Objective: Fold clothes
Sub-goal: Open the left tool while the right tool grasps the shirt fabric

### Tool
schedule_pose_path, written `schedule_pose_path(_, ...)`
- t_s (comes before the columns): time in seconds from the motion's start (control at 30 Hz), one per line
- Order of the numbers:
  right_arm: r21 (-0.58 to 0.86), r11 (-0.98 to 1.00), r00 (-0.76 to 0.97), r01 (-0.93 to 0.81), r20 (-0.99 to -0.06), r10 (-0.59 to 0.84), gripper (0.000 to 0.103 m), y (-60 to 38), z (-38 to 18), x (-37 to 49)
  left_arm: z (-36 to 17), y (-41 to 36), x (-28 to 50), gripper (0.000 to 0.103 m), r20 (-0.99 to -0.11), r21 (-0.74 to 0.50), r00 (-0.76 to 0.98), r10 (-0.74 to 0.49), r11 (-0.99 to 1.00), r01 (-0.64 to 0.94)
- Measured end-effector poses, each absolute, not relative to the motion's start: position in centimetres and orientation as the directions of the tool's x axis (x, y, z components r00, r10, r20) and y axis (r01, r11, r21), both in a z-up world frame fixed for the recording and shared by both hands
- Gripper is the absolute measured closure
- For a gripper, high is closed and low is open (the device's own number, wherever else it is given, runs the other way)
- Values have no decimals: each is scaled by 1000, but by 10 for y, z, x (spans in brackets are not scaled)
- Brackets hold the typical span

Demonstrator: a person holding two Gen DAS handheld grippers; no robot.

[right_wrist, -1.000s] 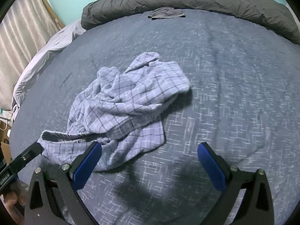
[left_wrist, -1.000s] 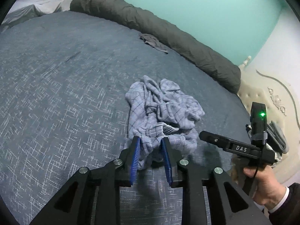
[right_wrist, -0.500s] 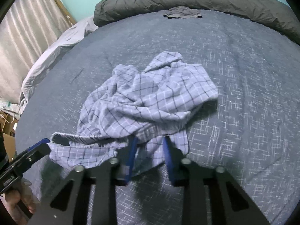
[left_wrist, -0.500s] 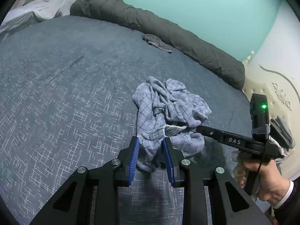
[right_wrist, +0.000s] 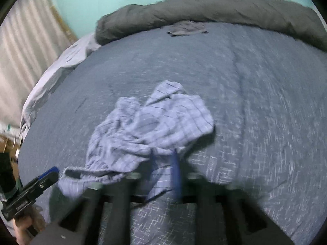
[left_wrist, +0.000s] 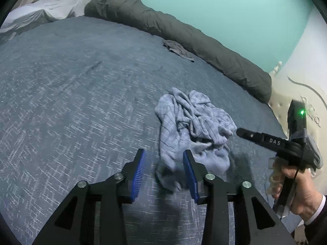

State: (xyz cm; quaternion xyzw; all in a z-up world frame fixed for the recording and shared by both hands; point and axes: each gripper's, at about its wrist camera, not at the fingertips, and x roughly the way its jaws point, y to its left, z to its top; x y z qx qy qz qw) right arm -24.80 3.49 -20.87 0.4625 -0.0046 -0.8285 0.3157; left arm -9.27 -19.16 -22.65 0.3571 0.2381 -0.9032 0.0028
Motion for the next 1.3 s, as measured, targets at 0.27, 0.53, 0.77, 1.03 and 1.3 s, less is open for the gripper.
schedule_pose_path(0.27,240,-762,-318,602,-803,-504,51,1,-231,-235,-231,-198,-93,59,-644,-448,-745,172,-875,185)
schedule_pose_path(0.53,277,-713,-310,644,-757,-575,100,-7,-219,-232,-234,-176,-99,59,-650,-442,-726,226,-889,119)
schedule_pose_path(0.77,305,-678,-338,669,-687,-643,100,-3,-175,-232,-234,-149,-105,59,-650,-435,-702,291,-900,30)
schedule_pose_path(1.03,339,-689,-359,640,-661,-659,100,18,-155,-242,-247,-116,-116,59,-685,-413,-640,350,-909,-55)
schedule_pose_path(1.3,355,-685,-362,637,-647,-672,101,35,-146,-240,-269,-111,-123,79,-738,-360,-593,323,-931,-59)
